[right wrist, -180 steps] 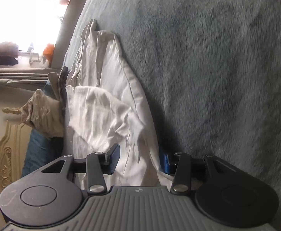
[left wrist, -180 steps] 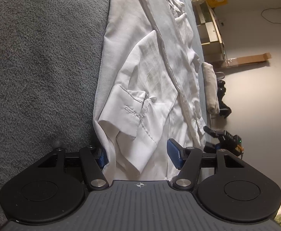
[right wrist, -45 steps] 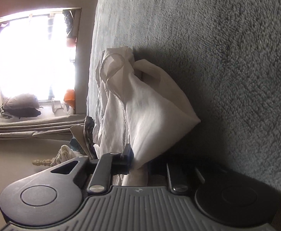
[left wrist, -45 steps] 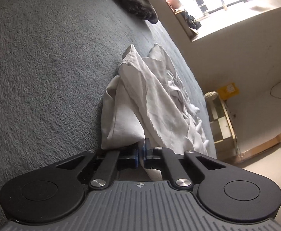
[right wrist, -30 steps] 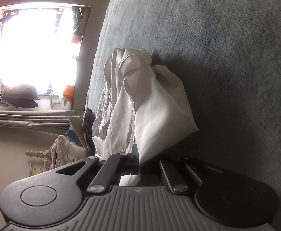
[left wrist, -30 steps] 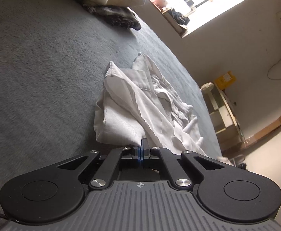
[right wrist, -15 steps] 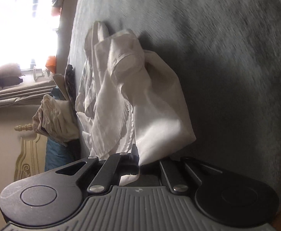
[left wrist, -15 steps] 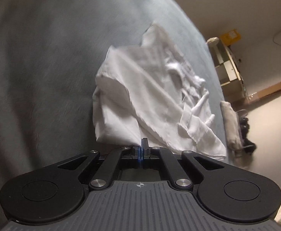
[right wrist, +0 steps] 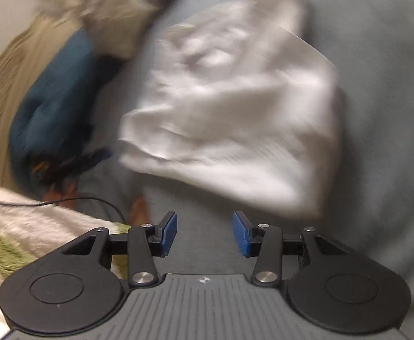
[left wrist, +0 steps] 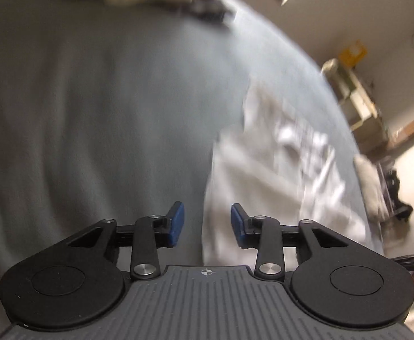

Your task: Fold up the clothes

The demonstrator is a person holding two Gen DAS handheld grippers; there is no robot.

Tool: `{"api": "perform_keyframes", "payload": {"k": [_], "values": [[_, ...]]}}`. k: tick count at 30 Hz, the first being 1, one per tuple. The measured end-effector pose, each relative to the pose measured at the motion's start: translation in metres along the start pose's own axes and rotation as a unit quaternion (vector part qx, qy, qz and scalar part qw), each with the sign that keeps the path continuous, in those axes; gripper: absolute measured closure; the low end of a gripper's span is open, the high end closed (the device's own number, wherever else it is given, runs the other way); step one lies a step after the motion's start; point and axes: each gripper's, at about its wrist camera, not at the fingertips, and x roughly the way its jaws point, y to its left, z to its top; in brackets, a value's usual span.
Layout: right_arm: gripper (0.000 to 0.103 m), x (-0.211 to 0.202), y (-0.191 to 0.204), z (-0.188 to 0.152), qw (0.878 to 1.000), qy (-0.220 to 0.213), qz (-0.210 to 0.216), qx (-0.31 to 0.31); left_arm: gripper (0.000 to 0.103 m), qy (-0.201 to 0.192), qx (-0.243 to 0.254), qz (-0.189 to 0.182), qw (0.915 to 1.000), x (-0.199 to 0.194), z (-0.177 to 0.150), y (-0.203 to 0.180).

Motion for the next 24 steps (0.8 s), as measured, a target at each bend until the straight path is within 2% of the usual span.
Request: {"api": "perform_keyframes", "payload": {"k": [1, 3, 4, 6, 9, 12, 15, 21, 24], "values": [[0.056, 0.005, 0.017, 0.019, 0.999, -0.008, 0.002, -0.036, 0.059, -0.014, 0.009, -0.006, 0.9998, 0.005, 0.011, -0.004], [0.057, 0.026, 0.049, 0.061, 0.995, -0.019, 0.018, -0.094, 0.044, -0.01, 0.043, -0.041, 0.9982, 0.024, 0.028, -0.012], [0.057, 0.04, 0.064, 0.081, 0.993, -0.021, 0.021, -0.116, 0.043, 0.003, 0.065, -0.052, 0.9965, 0.039, 0.035, -0.016], [0.057, 0.073, 0.085, 0.112, 0.988, -0.014, 0.017, -0.151, 0.043, 0.03, 0.094, -0.039, 0.9944, 0.065, 0.043, -0.022], [0.057, 0.124, 0.097, 0.143, 0.985, 0.017, -0.011, -0.173, 0.043, 0.053, 0.098, -0.046, 0.9927, 0.091, 0.045, -0.023], [0.057, 0.162, 0.098, 0.161, 0.982, 0.039, -0.029, -0.184, 0.043, 0.059, 0.082, -0.054, 0.9934, 0.103, 0.043, -0.019], [0.057, 0.187, 0.086, 0.167, 0.981, 0.055, -0.041, -0.179, 0.043, 0.059, 0.076, -0.047, 0.9942, 0.106, 0.042, -0.013], [0.058, 0.21, 0.063, 0.177, 0.988, 0.04, -0.027, -0.143, 0.044, 0.057, 0.038, -0.078, 0.9946, 0.11, 0.047, 0.0], [0.064, 0.221, 0.056, 0.179, 0.989, 0.047, -0.011, -0.137, 0.051, 0.056, 0.031, -0.094, 0.9935, 0.115, 0.049, 0.001]]}}
